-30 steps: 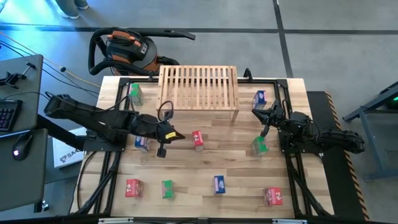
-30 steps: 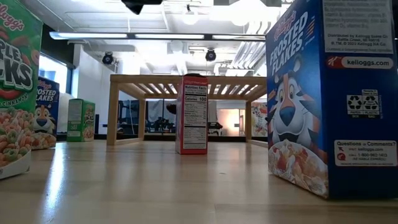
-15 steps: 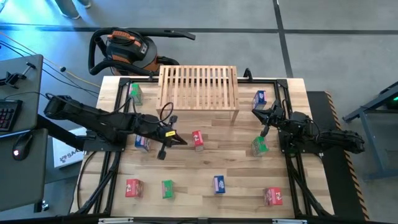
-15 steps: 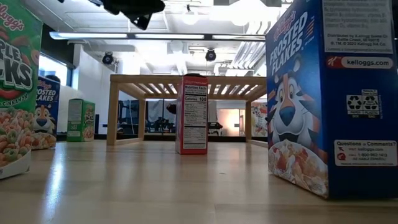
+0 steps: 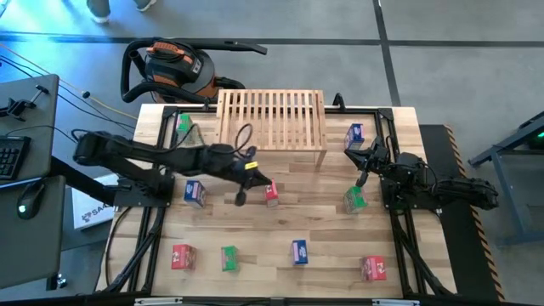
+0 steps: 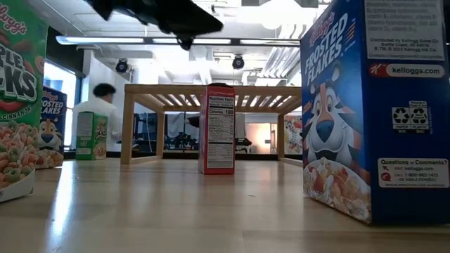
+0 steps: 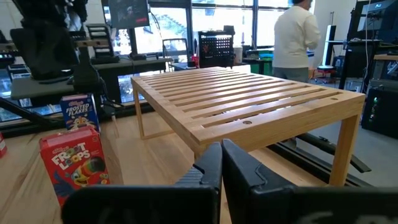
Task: Stack cereal on shelf
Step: Put the top red cereal box on the shelf
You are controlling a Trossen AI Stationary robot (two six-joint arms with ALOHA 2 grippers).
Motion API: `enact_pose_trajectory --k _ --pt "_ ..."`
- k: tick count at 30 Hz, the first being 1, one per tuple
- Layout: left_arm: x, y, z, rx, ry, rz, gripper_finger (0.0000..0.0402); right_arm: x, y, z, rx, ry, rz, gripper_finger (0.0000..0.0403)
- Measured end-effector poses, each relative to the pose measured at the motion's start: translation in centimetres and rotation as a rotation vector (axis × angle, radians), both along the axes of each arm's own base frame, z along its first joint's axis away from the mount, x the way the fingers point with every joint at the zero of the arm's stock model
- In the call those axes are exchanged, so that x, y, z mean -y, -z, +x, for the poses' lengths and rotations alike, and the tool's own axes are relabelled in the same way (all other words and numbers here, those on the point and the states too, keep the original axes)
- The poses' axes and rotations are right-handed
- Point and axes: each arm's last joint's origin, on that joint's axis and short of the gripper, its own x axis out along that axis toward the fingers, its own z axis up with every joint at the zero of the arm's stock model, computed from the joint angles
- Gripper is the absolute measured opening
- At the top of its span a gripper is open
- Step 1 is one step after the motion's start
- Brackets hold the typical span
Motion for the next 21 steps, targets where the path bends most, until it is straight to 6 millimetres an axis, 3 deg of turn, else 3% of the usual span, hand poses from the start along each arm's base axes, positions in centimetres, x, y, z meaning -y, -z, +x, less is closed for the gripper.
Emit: enact_pose_trajectory --k 10,21 --pt "0.0 -0.7 4.8 -0.205 0.108 0.087 0.0009 0.0 0.0 0.0 0.000 0.000 0.000 0.0000" --pt "1.0 -2.1 6.0 -0.471 0.198 0.228 0.0102 0.0 0.0 0.0 -0.001 0.000 0.000 0.0000"
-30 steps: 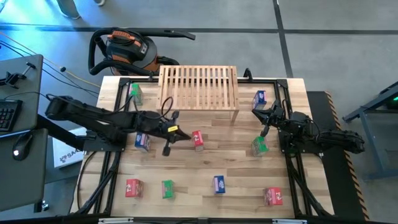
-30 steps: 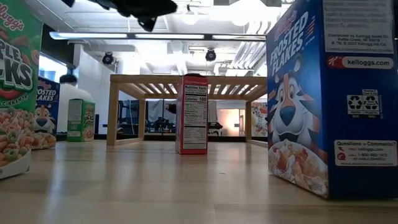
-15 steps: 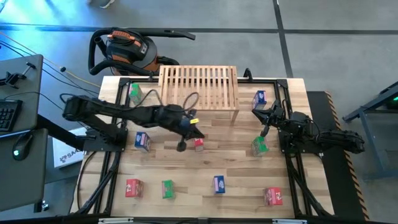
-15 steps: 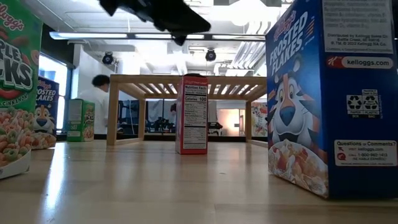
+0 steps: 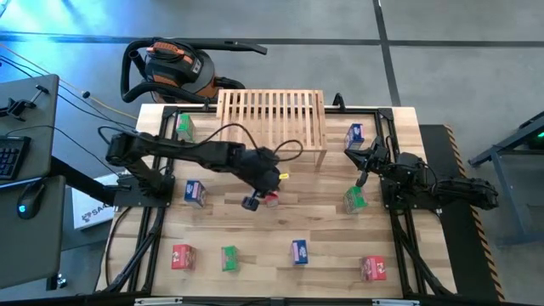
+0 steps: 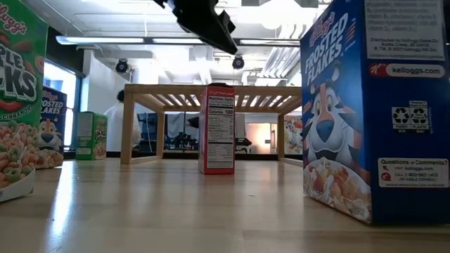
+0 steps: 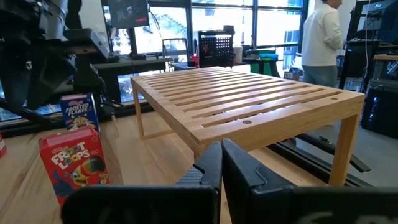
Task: Stack cereal on shelf
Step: Put the top red cereal box on the shelf
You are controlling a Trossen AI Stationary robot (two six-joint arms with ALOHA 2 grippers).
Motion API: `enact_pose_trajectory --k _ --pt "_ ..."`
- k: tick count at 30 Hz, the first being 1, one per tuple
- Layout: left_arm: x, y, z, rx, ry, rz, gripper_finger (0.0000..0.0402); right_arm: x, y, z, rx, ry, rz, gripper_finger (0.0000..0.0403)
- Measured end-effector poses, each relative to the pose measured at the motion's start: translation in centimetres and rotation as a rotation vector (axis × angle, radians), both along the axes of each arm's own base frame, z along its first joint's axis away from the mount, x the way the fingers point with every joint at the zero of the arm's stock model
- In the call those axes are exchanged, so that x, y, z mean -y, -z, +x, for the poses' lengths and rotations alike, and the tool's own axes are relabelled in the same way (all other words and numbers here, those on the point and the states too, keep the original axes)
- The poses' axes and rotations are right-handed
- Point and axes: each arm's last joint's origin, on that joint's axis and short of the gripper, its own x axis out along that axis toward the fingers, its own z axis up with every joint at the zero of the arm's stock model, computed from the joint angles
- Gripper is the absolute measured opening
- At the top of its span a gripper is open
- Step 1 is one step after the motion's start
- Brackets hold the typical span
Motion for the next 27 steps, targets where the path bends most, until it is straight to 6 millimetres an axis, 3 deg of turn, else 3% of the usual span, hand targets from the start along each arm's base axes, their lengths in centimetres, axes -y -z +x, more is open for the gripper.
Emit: enact_pose_trajectory --k 14,20,27 --pt "0.6 -0.2 -0.5 -0.054 0.050 0.121 0.0241 0.0 0.0 0.0 0.001 0.000 0.000 0.0000" --pt "0.6 0.1 -0.8 -0.080 0.136 0.184 0.0256 0.0 0.0 0.0 0.001 0.000 0.000 0.0000" --pt "0.6 1.7 -0.2 -0.131 0.225 0.268 0.0257 0.0 0.0 0.0 0.001 0.000 0.000 0.0000"
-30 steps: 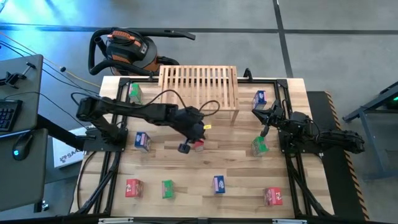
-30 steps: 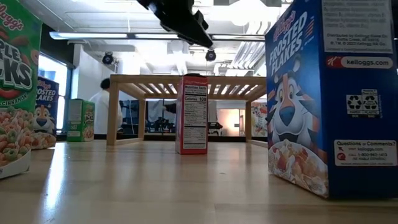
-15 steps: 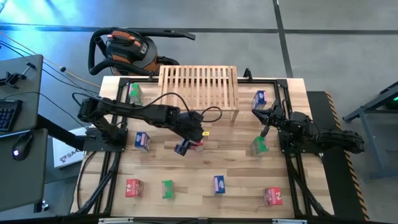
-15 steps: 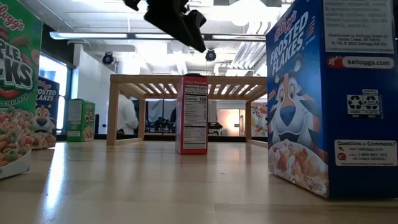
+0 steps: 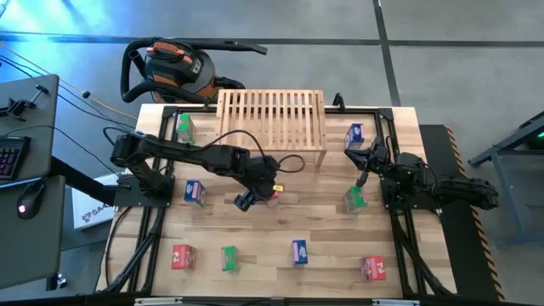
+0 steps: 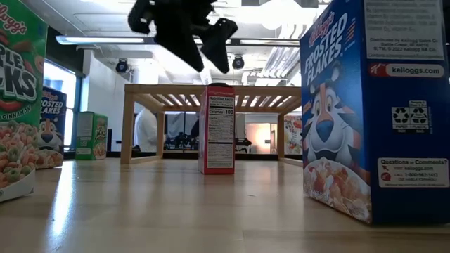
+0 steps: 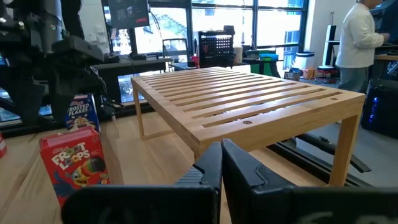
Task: Stack cereal on shelf
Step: Put the top red cereal box on the shelf
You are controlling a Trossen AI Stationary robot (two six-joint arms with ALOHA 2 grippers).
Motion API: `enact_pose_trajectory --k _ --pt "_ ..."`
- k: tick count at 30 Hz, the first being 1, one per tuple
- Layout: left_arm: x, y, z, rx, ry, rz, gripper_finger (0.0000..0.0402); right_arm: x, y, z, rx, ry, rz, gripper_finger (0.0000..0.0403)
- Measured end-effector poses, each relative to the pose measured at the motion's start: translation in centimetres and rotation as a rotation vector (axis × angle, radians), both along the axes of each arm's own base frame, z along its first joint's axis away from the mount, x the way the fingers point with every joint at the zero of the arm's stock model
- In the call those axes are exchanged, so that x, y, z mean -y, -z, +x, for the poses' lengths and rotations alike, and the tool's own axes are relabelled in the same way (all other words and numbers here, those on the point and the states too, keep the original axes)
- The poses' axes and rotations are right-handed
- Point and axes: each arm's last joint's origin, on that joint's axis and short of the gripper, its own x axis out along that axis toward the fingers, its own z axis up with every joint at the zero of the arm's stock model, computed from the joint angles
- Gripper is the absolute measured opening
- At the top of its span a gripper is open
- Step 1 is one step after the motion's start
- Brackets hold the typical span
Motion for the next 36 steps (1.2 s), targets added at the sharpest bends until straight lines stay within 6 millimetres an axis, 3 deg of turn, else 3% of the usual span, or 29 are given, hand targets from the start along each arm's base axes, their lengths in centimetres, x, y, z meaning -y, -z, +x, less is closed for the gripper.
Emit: enact_pose_trajectory --k 4,18,36 --pt "-0.1 1.4 0.6 -0.037 0.022 0.075 0.0257 0.0 0.0 0.0 0.000 0.000 0.000 0.0000" --pt "-0.3 3.2 1.8 -0.055 0.072 0.194 0.0257 0.0 0.0 0.0 0.000 0.000 0.000 0.0000" --pt "1.5 2.7 0.8 -0.089 -0.046 0.137 0.0237 0.0 0.0 0.0 0.000 0.000 0.000 0.0000"
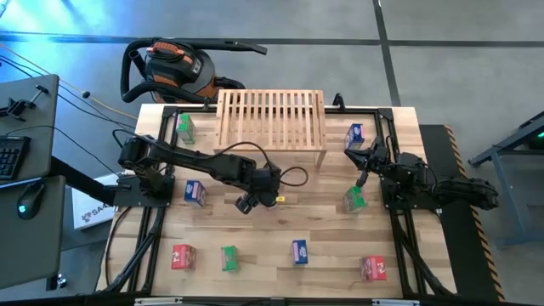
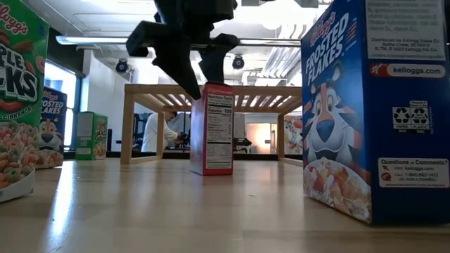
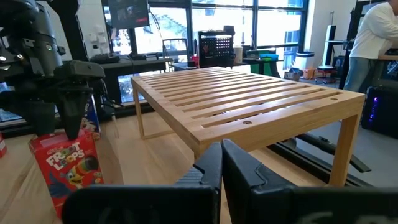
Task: Stack cereal on shelf
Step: Put the top red cereal box on the shelf
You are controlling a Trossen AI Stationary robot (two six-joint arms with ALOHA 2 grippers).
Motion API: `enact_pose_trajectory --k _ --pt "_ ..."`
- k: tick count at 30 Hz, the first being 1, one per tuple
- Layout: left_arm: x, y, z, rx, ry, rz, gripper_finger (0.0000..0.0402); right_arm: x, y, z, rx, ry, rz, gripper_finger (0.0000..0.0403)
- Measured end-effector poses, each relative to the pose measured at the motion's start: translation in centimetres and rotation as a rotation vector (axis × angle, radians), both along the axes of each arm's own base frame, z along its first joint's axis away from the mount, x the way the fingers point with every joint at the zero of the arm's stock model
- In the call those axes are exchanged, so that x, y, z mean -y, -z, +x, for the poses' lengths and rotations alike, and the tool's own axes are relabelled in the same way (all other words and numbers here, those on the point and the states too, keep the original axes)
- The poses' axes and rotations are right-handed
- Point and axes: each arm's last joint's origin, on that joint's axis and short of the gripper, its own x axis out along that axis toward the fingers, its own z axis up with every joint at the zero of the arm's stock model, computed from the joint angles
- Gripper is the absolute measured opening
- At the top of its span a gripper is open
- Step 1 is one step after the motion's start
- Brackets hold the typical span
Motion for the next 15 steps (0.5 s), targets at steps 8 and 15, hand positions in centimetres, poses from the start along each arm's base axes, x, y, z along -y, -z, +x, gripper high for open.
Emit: enact_pose_trajectory --k 8,15 --pt "0.1 -1.3 0.4 0.031 -0.083 -0.045 0.0237 0.0 0.0 0.0 -0.003 0.000 0.001 0.0000" --pt "0.1 -1.3 0.4 0.025 -0.053 -0.072 0.0237 0.0 0.0 0.0 -0.003 -0.001 0.001 0.0000"
